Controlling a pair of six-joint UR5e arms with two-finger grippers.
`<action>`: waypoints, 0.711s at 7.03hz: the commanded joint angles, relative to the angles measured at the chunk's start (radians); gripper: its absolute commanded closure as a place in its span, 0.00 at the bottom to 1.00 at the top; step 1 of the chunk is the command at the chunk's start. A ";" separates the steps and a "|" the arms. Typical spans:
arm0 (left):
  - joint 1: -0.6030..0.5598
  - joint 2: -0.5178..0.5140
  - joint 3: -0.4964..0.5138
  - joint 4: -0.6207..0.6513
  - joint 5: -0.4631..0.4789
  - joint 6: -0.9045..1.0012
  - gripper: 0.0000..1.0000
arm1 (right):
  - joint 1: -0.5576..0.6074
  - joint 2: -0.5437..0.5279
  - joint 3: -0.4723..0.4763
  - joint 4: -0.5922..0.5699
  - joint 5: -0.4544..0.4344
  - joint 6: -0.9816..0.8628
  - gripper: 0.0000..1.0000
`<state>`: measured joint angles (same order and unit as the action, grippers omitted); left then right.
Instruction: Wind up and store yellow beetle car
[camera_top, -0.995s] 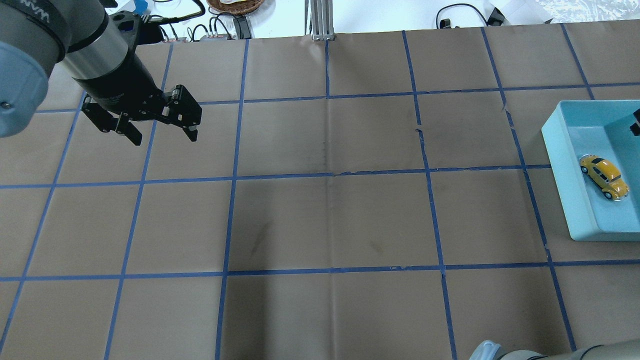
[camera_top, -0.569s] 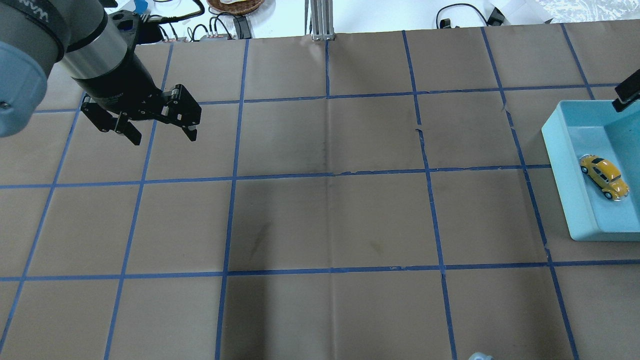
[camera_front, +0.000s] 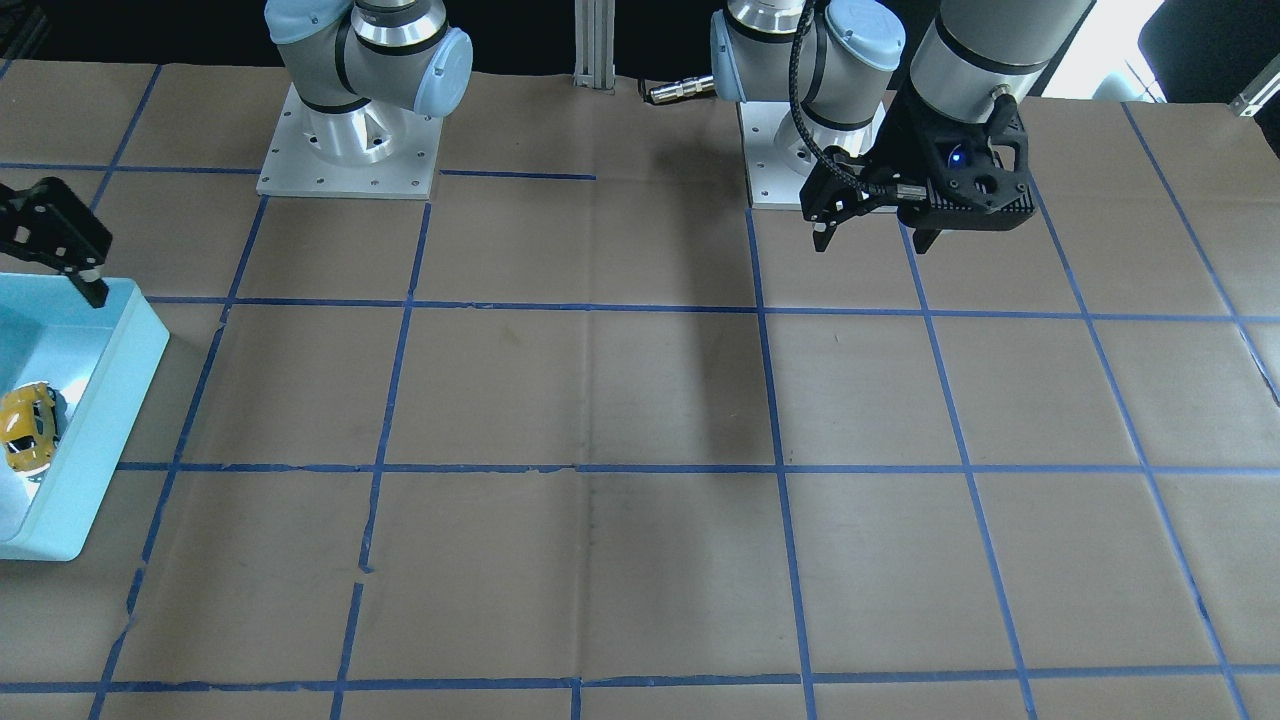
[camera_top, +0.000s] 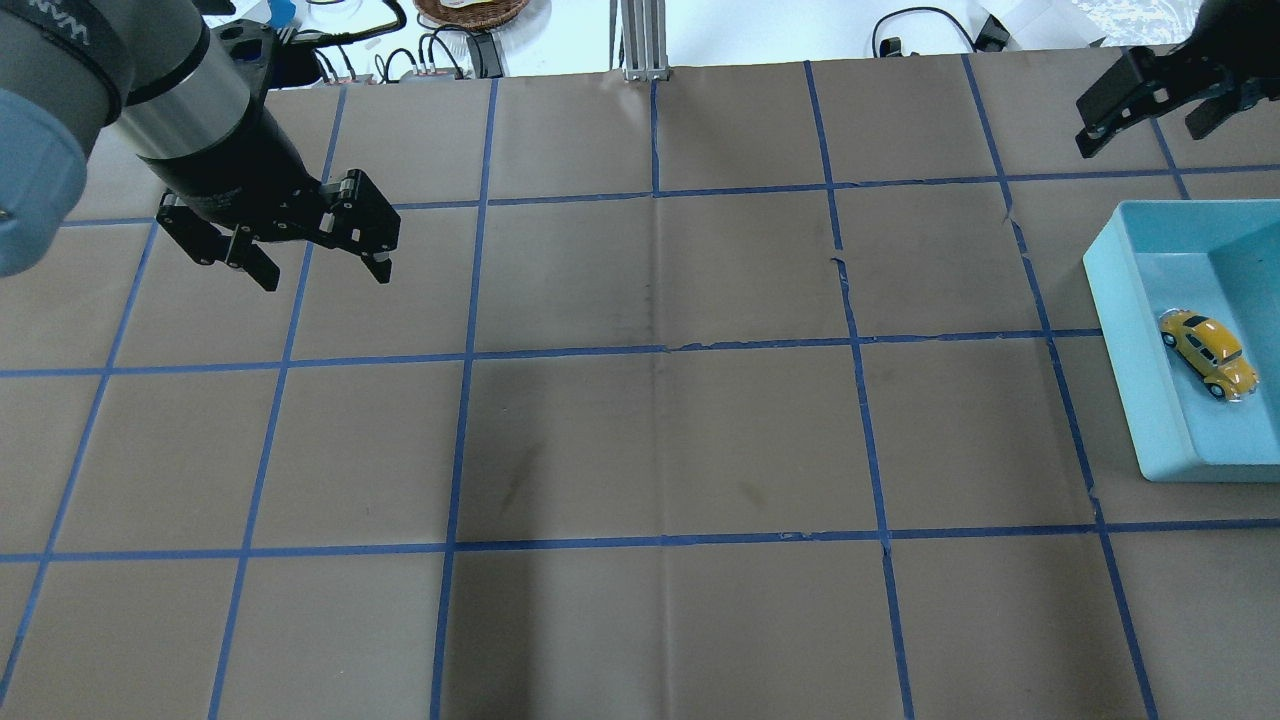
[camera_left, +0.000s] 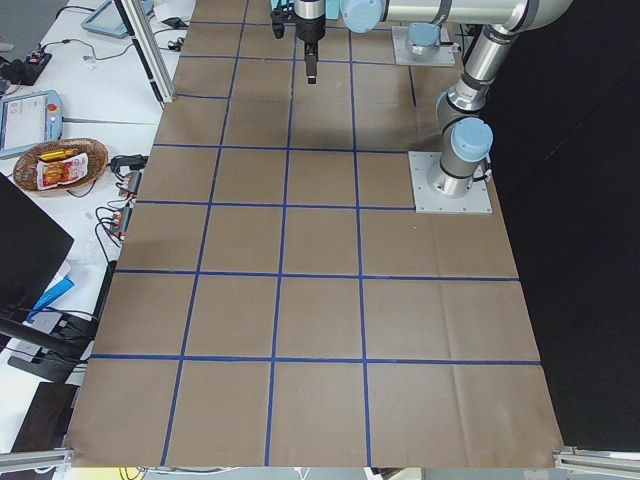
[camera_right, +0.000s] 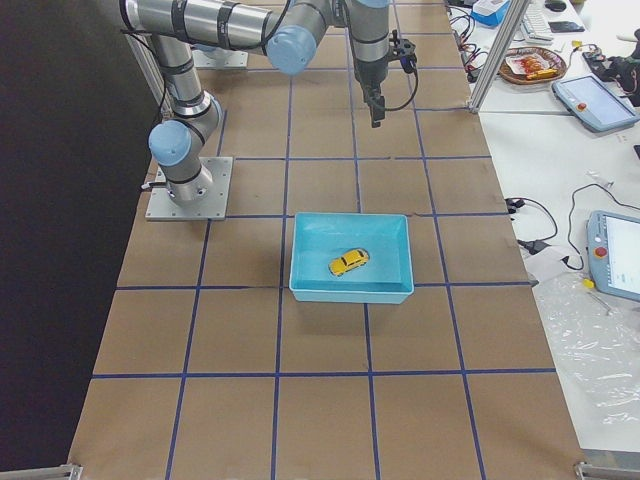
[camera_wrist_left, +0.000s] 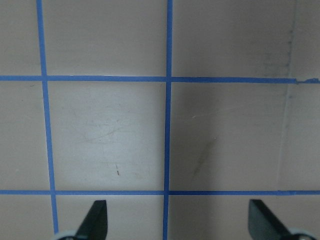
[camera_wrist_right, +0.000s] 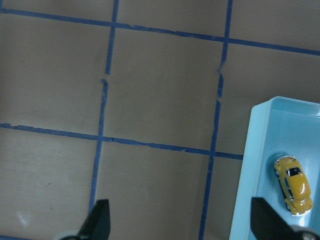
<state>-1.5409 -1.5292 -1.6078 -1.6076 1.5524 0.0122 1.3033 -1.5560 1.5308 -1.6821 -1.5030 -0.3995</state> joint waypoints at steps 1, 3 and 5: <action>-0.001 0.000 0.000 0.000 0.000 0.000 0.00 | 0.147 -0.013 -0.009 0.031 0.006 0.179 0.01; -0.002 0.000 -0.003 -0.002 0.000 0.002 0.00 | 0.235 -0.015 -0.008 0.044 0.006 0.311 0.01; 0.001 -0.005 -0.003 0.000 -0.002 0.000 0.00 | 0.336 -0.015 0.005 0.039 0.006 0.450 0.01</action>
<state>-1.5424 -1.5332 -1.6097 -1.6080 1.5513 0.0120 1.5789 -1.5705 1.5263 -1.6416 -1.4963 -0.0311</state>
